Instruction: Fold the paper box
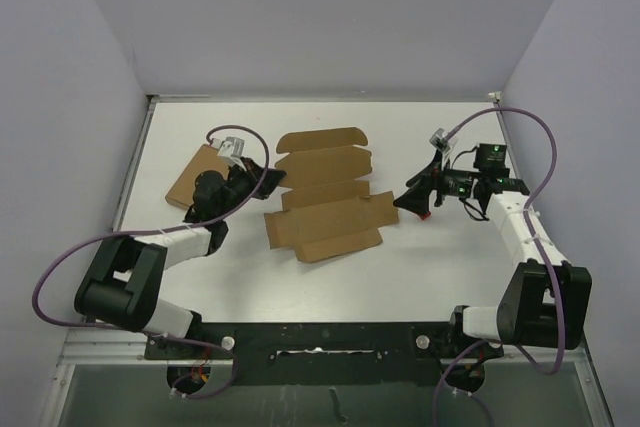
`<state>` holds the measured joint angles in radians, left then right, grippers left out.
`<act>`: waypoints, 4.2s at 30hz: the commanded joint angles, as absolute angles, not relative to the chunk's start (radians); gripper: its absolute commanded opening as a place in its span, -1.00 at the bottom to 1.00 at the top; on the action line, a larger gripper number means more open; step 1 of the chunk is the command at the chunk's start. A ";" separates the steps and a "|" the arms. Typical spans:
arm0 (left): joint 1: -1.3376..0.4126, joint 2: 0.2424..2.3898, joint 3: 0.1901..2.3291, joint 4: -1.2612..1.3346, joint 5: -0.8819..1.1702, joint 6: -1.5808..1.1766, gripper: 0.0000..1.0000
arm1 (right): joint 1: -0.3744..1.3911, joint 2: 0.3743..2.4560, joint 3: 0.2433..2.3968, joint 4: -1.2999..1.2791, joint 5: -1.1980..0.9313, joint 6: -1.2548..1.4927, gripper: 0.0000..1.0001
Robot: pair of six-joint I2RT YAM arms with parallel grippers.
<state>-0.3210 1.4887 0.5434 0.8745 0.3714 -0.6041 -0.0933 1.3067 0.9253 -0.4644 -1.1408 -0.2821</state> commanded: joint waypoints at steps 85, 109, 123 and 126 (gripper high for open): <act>-0.030 1.458 0.498 0.753 0.827 -0.901 0.86 | 0.027 1.343 0.968 -0.557 -1.040 -0.702 -0.98; -0.102 1.409 0.495 0.847 0.986 -0.933 -0.17 | 0.015 1.315 0.981 -0.601 -1.046 -0.756 -0.98; -0.101 1.304 0.551 0.643 1.000 -0.827 -0.34 | 0.012 1.313 0.983 -0.617 -1.054 -0.769 -0.98; -0.101 1.295 0.565 0.615 1.009 -0.817 -0.39 | 0.012 1.312 0.983 -0.621 -1.056 -0.774 -0.98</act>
